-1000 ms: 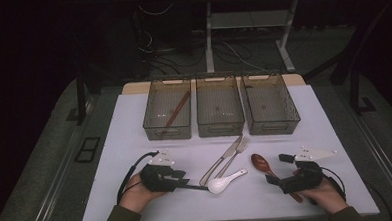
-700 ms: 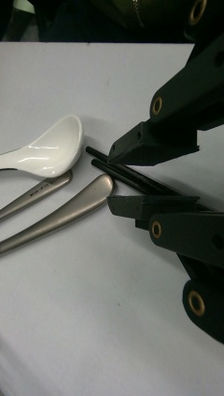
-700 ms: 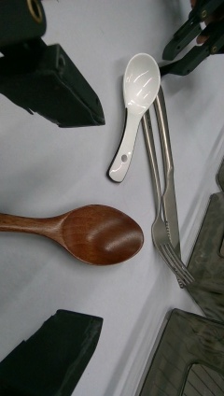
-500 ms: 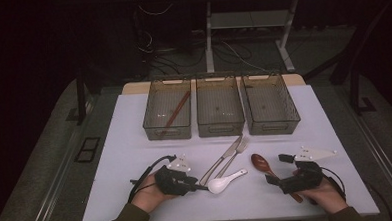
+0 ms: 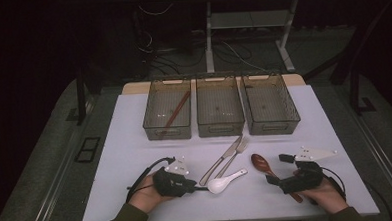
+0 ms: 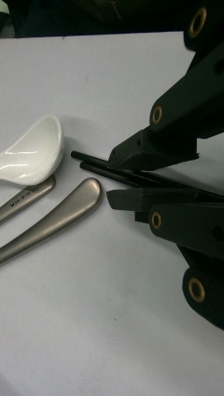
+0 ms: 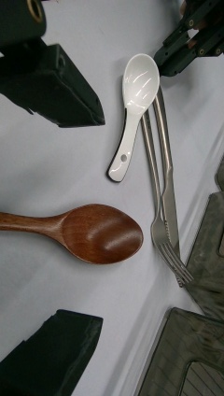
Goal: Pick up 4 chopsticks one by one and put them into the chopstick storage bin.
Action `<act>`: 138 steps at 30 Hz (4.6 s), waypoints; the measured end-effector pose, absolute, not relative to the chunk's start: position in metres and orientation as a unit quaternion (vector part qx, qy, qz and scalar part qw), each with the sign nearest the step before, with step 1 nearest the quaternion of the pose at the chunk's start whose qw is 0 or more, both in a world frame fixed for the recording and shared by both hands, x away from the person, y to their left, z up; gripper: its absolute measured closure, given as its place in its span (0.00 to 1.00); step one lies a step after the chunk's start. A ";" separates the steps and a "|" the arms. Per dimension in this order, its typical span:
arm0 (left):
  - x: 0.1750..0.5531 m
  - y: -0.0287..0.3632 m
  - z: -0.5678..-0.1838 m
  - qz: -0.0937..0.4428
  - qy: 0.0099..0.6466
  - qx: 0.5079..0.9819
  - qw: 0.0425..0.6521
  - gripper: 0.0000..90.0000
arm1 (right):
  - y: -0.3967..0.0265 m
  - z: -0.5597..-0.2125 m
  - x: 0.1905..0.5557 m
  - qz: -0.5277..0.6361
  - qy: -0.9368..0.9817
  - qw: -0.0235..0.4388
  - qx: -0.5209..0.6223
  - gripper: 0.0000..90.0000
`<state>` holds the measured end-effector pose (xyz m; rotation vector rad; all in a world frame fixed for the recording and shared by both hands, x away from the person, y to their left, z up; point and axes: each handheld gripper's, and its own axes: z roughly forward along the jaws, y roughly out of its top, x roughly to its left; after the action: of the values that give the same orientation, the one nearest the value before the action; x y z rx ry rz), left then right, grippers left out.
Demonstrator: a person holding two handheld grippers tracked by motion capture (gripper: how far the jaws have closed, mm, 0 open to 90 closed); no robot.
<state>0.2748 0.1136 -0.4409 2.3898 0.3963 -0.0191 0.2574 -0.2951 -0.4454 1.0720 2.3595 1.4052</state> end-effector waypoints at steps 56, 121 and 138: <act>0.300 0.154 -0.440 0.046 0.219 0.912 0.345 0.89 | -0.295 -0.446 0.258 0.472 0.798 0.097 0.362 0.04; 0.341 0.062 -0.436 0.064 0.246 0.894 0.368 0.81 | -0.295 -0.445 0.257 0.474 0.798 0.095 0.359 0.04; 0.298 0.140 -0.422 0.088 0.272 0.888 0.361 0.74 | -0.295 -0.445 0.256 0.475 0.798 0.096 0.359 0.05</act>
<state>0.2979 0.1401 -0.4217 2.2881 0.7003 0.2268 0.2562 -0.2954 -0.4448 1.0632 2.3650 1.4065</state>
